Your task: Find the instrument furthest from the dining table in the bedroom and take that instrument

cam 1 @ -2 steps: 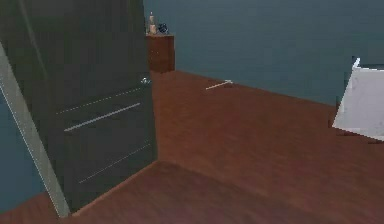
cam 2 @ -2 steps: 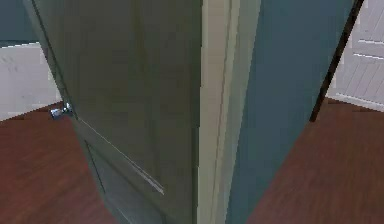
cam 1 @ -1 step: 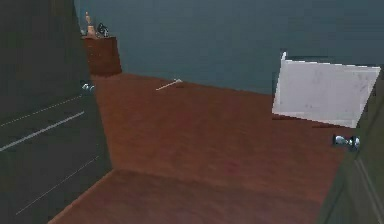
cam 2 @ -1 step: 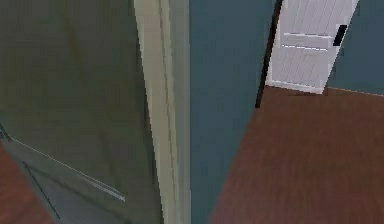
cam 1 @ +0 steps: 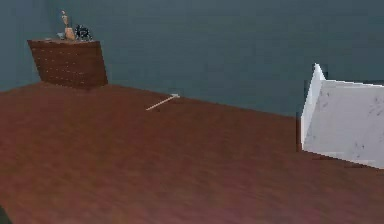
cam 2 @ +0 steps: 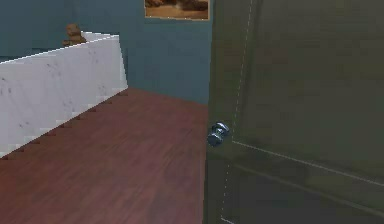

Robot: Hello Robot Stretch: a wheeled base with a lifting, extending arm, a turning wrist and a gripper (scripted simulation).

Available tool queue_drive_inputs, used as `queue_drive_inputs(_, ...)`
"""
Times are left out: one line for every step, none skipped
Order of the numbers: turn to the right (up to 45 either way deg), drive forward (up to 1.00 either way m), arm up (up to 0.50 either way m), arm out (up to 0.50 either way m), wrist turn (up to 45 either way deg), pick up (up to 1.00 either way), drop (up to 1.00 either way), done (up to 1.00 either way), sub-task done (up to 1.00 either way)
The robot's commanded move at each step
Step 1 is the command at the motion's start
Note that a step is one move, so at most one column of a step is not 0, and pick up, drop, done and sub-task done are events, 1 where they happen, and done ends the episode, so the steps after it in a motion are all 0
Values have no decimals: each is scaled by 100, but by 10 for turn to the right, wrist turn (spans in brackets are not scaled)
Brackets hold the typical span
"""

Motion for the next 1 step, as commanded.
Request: queue_drive_inputs(60,0,0,0,0,0,0,0,0)
